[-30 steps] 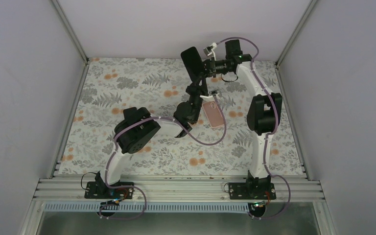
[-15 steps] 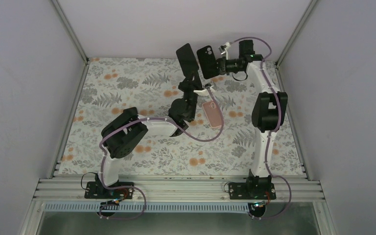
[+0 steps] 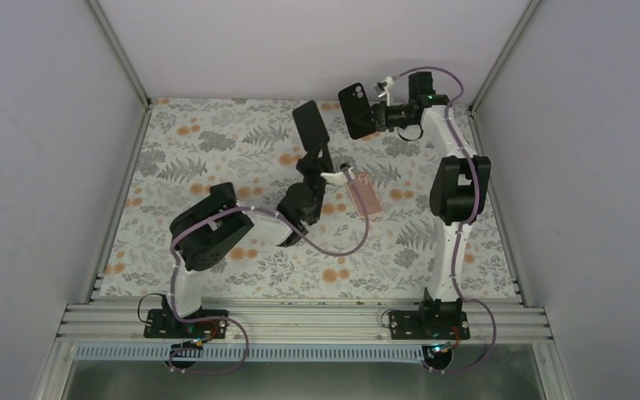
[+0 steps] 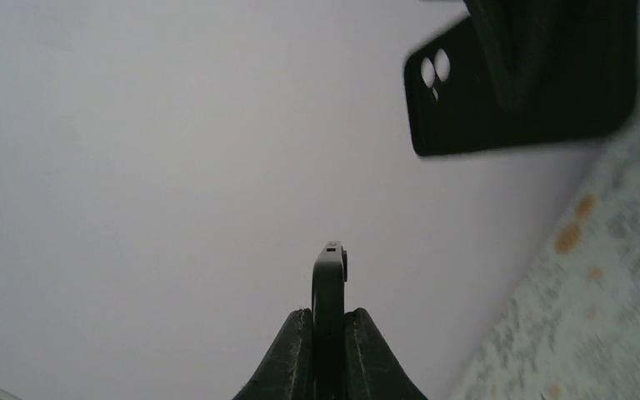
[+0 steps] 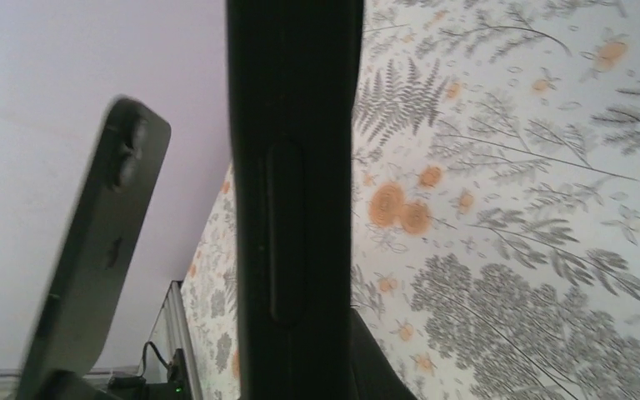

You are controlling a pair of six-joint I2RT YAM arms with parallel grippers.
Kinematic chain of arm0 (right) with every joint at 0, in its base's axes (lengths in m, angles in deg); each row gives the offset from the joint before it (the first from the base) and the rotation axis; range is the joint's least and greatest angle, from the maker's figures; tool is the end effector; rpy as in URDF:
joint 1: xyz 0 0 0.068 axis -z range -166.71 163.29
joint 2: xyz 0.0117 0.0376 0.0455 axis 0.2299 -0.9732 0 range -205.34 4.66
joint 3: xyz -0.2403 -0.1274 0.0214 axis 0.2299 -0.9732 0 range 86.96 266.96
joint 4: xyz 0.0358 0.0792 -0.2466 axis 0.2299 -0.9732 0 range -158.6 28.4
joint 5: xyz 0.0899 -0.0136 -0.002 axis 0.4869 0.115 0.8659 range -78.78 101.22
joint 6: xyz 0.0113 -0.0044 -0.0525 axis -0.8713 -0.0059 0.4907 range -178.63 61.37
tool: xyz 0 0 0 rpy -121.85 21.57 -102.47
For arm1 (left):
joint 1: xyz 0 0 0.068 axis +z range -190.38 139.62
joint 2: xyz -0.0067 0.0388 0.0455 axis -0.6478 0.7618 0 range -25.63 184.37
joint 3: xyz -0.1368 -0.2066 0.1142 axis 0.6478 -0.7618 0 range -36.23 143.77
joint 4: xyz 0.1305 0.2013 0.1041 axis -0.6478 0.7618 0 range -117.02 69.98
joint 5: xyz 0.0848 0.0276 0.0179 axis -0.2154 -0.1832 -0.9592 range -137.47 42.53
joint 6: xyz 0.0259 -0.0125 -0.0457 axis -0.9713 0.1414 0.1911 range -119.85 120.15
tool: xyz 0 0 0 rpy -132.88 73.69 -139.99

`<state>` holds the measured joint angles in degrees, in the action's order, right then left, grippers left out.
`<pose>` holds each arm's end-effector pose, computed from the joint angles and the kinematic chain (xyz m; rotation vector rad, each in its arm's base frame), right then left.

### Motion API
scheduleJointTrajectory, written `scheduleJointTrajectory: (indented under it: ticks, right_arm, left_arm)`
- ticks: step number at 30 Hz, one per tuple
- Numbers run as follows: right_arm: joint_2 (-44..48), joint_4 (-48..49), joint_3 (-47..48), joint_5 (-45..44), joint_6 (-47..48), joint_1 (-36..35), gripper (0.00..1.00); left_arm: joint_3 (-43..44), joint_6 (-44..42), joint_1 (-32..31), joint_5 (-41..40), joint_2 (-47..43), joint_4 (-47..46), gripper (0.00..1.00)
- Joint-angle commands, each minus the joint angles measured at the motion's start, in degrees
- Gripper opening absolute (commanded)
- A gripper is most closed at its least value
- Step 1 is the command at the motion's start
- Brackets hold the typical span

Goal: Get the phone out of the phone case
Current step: Place the phone at the center of the board.

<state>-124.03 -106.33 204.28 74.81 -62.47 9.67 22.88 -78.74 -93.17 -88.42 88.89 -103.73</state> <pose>0.4842 0.0627 0.2556 -0.4218 2.2558 1.4398 0.2679 -0.3142 0.2227 0.8084 1.0651 0.8145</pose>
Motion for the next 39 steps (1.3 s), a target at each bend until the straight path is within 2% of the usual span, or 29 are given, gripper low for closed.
scheduleJointTrajectory:
  ticks: [1,6,11,17,26,31,39]
  right_arm:
    - [2.1,-6.6,0.0,-3.9,8.5,1.9,0.03]
    - [3.3,-14.4,-0.7,-9.2,16.6,2.5,0.03]
    - [4.7,-19.3,-4.2,-14.0,22.4,2.4,0.03]
    - [5.0,-23.9,-10.3,-15.2,28.3,2.4,0.03]
    - [5.4,-24.0,-15.8,-17.5,29.3,2.4,0.03]
    - [5.0,-24.6,-16.4,-18.4,29.3,2.3,0.03]
    - [5.2,-25.4,-16.0,-20.0,28.6,1.9,0.03]
  left_arm:
    - [-8.1,-2.1,-0.2,0.8,-4.1,-7.8,0.02]
    - [-16.3,-2.7,-0.7,0.2,-5.4,-10.8,0.02]
    - [-20.6,-2.5,-2.0,-0.3,-4.7,-11.5,0.02]
    - [-22.7,0.0,-3.8,-0.2,-3.2,-7.7,0.02]
    - [-22.3,1.0,-5.4,-0.3,2.8,-5.5,0.02]
    - [-21.1,4.3,-6.0,0.3,3.7,1.2,0.03]
    - [-19.7,8.6,-6.2,3.0,3.4,13.0,0.11]
